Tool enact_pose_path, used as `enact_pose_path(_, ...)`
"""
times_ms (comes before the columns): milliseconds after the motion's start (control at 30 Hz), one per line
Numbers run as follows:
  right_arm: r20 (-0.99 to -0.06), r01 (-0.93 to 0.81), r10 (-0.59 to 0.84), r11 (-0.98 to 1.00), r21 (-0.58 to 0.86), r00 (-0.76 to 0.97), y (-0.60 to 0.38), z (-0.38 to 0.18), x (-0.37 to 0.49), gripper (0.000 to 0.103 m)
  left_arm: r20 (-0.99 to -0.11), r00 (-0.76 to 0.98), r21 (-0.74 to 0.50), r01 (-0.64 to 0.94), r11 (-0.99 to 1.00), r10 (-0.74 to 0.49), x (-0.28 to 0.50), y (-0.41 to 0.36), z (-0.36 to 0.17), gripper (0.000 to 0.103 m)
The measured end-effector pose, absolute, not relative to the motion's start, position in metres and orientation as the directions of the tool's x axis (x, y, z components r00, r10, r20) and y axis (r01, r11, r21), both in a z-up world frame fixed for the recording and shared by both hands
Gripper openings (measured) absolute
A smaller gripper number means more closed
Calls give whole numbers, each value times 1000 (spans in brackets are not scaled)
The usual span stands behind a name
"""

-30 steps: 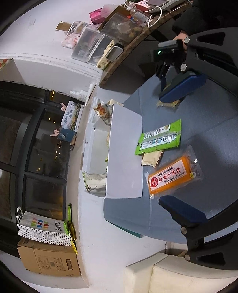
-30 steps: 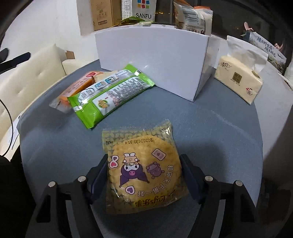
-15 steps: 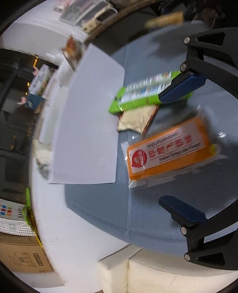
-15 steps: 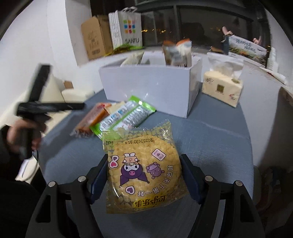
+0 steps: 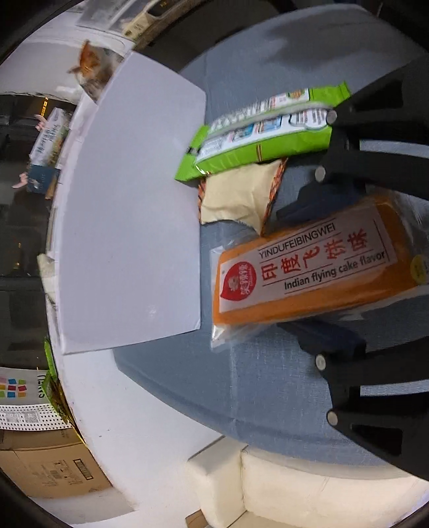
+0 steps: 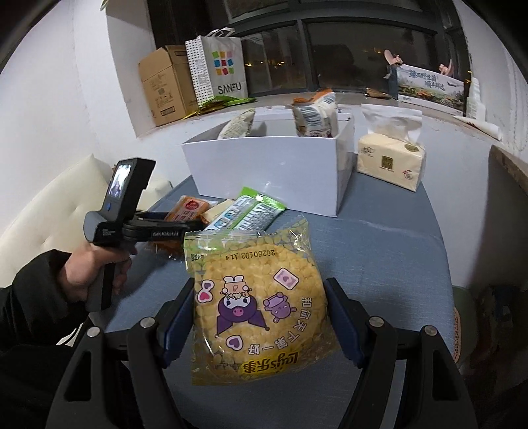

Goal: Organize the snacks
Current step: 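Carry the cracker pack into the box while the left gripper drops the orange pack in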

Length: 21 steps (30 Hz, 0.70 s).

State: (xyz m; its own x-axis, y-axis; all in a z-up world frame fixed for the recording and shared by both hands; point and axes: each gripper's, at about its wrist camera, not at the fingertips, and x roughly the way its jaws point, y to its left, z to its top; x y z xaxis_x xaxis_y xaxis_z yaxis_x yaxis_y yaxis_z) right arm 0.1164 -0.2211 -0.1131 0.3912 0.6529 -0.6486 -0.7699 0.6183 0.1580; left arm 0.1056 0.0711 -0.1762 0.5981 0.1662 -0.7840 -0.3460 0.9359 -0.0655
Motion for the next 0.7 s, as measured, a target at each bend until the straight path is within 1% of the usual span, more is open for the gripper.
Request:
enact_pose_path(67,-648,-776,656,611,155,387,-218,-112,114,78,-768,616,-60,-341,938,175,94,69,-168,51)
enact_pose_path(133,-645,-780,659,607,153,387,-217,-111,113,78,-739,653,-88,-338,937,166,81,69,-156,32)
enact_pose_path(167,-642,-780,661,606,154,387,-216,-109,112,78,-732,661,-94,-337,937,165,77,69,-150,27)
enact_pose_path(233,-638,-781,665,605,156,388,-216,-107,112,78,-722,672,-94,-330,939,164,69,70,-138,22)
enact_pose_path(333,-636,-784,670,599,159,383,-213,-105,113,78,-724,672,-97,-322,942,155,65,72,-133,21)
enact_pose_path(533,-640,-794,667,591,142,382,-204,-104,109,78,-726,679,-154,-315,937,109,60,87,-139,21)
enact_pose_path(567,-640,-796,667,589,140,381,-204,-104,108,78,-728,677,-149,-311,938,108,63,91,-146,24)
enact_pose_path(600,-640,-798,667,587,138,381,-204,-104,108,78,-736,669,-142,-308,941,108,68,92,-151,29)
enact_pose_path(633,-639,-798,669,586,139,380,-204,-104,108,78,-758,644,-137,-305,942,99,72,94,-156,53)
enact_pose_path(667,-639,-799,670,585,141,378,-203,-104,108,78,-776,623,-130,-310,942,98,78,94,-163,81)
enact_pose_path(700,-640,-799,669,585,140,378,-203,-104,108,78,-786,606,-111,-334,936,123,80,96,-168,90)
